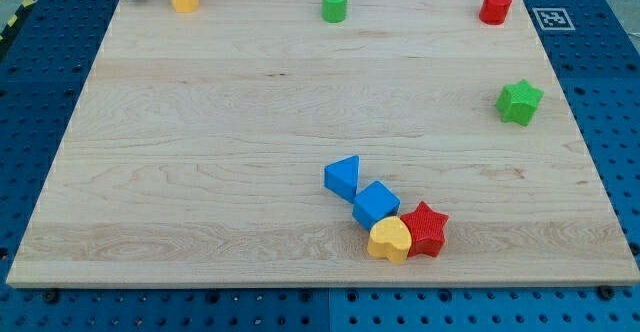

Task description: Move yellow hexagon closer to the blue triangle

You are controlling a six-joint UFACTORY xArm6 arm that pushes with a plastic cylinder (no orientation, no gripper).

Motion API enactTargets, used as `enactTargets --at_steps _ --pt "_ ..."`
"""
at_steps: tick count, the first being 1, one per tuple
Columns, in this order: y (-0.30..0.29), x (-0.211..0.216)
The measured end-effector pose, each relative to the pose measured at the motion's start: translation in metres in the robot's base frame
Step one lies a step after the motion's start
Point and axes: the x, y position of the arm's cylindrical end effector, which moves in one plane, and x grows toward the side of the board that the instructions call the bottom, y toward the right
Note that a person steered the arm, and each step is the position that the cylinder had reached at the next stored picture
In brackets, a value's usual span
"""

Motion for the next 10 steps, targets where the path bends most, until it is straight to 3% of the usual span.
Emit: enactTargets --at_steps 6,10 --pt "0.124 0.000" --pt "0.123 0.053"
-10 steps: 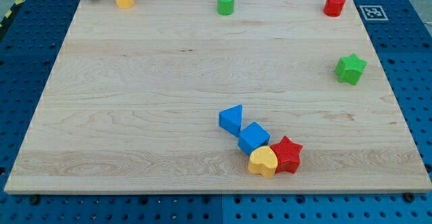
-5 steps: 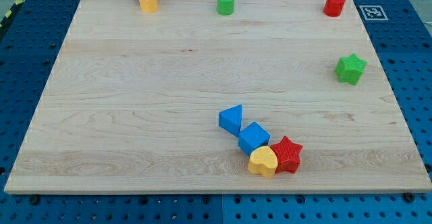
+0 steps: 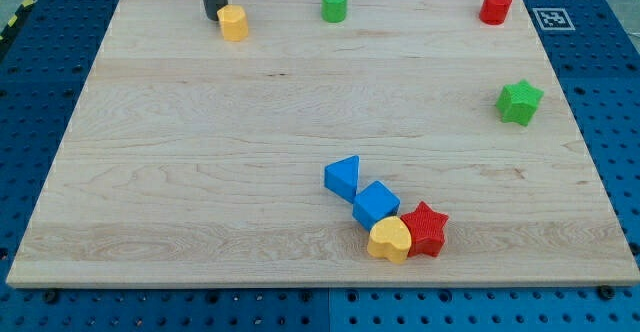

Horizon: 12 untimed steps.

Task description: Move yellow hexagon closer to the blue triangle

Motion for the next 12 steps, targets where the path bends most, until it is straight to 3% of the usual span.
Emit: enactTargets --at_steps 2,5,7,10,12 --pt "0.049 0.001" --pt "0.019 0.030" --pt "0.043 0.041" --pt "0.092 0.100" --pt "0.091 0.147"
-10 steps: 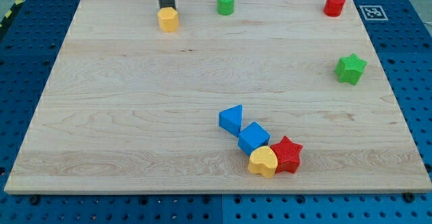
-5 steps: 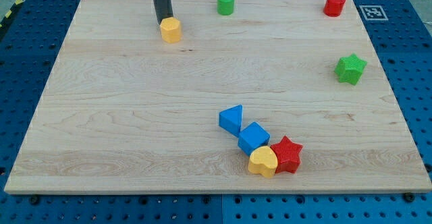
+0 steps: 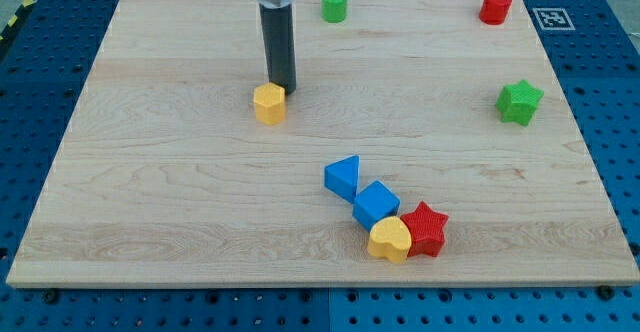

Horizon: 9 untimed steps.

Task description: Move yellow hexagon closer to the blue triangle

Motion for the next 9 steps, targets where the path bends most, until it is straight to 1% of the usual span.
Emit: enactTargets --at_steps 2,4,5,7,9 --pt "-0.060 0.034" --pt "-0.080 0.052" --pt "-0.066 0.054" --pt "0.027 0.057" --pt "0.035 0.100"
